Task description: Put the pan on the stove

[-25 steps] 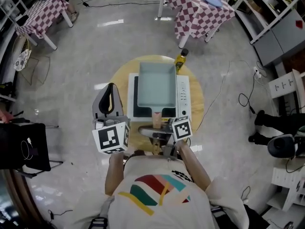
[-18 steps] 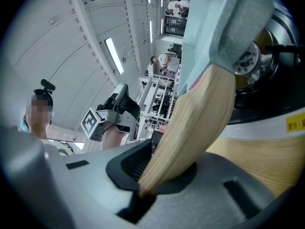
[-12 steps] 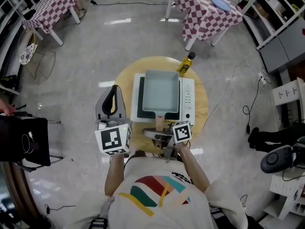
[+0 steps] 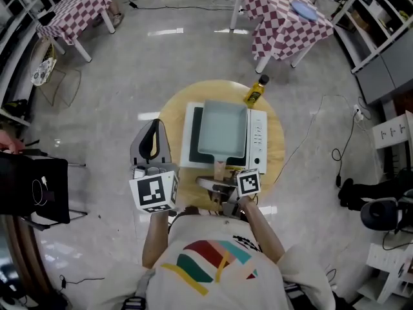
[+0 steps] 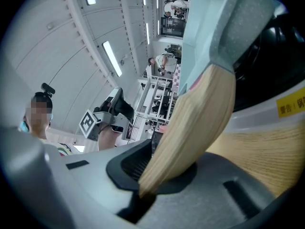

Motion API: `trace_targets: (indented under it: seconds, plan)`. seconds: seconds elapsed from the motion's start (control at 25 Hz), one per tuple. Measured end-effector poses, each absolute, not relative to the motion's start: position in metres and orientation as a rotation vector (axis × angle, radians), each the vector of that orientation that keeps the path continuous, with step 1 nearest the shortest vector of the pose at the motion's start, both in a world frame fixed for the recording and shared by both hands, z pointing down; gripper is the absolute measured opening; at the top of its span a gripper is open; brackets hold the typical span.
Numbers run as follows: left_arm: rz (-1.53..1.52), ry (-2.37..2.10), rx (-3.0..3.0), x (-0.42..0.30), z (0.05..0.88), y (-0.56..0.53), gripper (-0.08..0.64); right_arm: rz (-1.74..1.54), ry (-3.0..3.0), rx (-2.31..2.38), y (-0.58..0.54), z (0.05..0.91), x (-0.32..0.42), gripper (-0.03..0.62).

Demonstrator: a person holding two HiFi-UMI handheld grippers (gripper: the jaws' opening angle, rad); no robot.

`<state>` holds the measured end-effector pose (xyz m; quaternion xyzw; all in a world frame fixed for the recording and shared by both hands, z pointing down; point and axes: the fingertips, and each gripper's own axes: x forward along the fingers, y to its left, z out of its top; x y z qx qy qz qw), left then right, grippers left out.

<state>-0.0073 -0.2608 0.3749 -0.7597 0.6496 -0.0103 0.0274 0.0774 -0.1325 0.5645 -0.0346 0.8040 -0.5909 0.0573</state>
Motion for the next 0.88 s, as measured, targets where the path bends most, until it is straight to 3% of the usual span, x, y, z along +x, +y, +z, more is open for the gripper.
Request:
trace_targets:
  seconds: [0.88]
  plan:
    - [-0.020, 2.006, -2.362, -0.009, 0.376, -0.262, 0.006, -1.841, 2.390, -0.089, -0.132, 0.576, 0.082, 0.000]
